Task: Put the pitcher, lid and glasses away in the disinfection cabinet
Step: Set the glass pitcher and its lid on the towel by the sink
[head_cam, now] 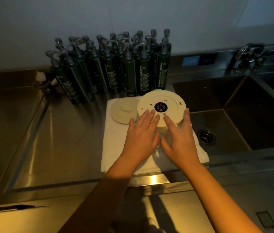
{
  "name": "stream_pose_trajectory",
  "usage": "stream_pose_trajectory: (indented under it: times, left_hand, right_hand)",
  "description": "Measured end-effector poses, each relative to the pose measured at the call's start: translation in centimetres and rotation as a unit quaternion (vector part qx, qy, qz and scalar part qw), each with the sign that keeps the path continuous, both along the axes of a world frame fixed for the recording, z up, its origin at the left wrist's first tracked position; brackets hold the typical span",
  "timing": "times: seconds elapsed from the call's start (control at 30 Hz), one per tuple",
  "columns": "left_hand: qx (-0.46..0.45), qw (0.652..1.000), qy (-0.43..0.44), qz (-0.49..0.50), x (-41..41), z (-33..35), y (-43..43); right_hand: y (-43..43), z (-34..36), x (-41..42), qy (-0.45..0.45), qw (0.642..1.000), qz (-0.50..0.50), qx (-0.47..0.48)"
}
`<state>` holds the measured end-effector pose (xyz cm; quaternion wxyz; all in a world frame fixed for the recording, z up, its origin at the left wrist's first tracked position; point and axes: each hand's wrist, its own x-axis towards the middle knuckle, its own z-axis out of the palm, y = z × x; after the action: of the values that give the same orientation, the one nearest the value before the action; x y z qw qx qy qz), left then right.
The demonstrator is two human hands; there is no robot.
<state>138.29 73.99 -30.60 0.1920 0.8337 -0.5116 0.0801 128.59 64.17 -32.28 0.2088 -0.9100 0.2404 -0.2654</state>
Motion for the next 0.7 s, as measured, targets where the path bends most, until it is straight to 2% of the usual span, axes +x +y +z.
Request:
stream_pose_trajectory:
  times: [0.33, 0.47, 0.63, 0.7]
  left_hand:
    - [-0.05, 0.998, 0.001, 0.036, 1.3, -1.8, 3.3]
    - [-0.064, 0.994, 0.04, 0.074, 1.7, -2.2, 5.5]
    - [-0.064, 0.991, 0.065, 0.099, 2.1, -2.6, 8.0]
    - [-0.068, 0.99, 0.064, 0.102, 2.0, -2.6, 8.6]
  right_hand:
    - [2.4, 0.0, 1.2, -0.055, 0.996, 0.055, -0.051]
    - [3.0, -0.1, 1.4, -0.056, 0.991, 0.101, -0.064]
    - [4.3, -0.9, 1.8, -0.042, 0.989, 0.139, 0.006]
    - [4.9, -1.2, 2.2, -0.026, 0.987, 0.159, 0.004]
